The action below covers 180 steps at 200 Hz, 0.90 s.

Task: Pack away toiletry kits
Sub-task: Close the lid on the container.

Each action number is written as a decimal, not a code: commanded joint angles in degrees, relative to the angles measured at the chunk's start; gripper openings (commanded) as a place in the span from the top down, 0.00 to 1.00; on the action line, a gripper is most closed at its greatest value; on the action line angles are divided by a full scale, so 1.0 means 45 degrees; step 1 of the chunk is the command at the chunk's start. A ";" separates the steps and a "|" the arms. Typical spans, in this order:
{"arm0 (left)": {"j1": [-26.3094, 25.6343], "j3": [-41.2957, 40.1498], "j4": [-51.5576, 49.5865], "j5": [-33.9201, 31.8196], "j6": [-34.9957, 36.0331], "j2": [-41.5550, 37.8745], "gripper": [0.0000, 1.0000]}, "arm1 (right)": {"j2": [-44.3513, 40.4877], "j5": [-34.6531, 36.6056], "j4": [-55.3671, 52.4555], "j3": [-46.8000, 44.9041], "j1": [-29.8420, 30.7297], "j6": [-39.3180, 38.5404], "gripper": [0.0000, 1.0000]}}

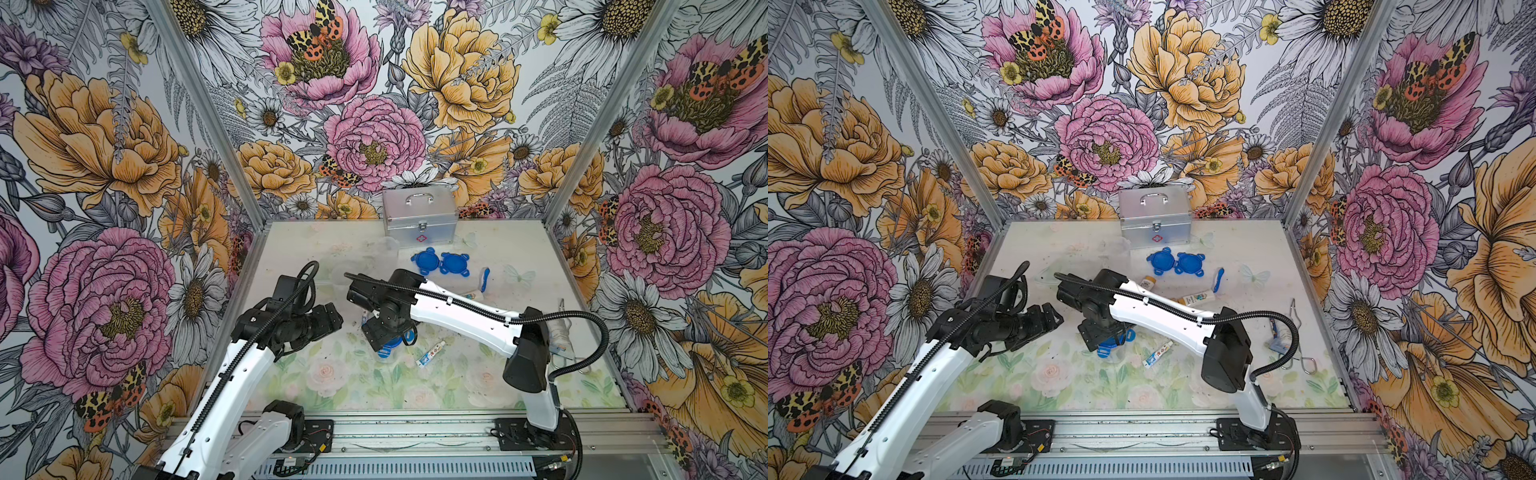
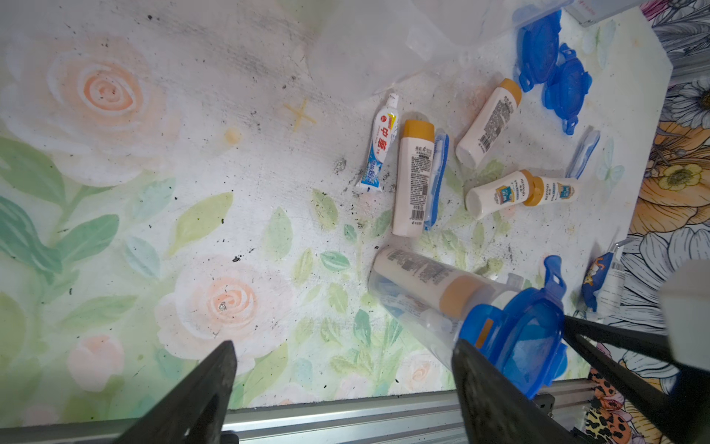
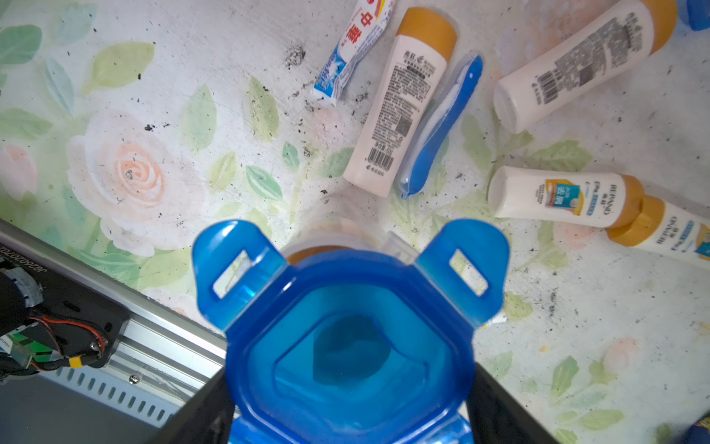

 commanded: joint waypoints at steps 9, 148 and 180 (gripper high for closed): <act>0.0172 -0.0096 0.0235 0.0048 0.0150 -0.0043 0.12 | 0.0334 0.0168 -0.0043 0.0433 0.0016 -0.0329 0.38; 0.0188 0.0064 0.0221 0.0147 0.0415 0.0231 0.01 | 0.0255 0.0149 -0.0059 0.0592 -0.0005 -0.0369 0.01; 0.0183 0.0075 0.0216 0.0174 0.0452 0.0270 0.02 | 0.0177 0.0169 -0.0054 0.0646 -0.0009 -0.0393 0.01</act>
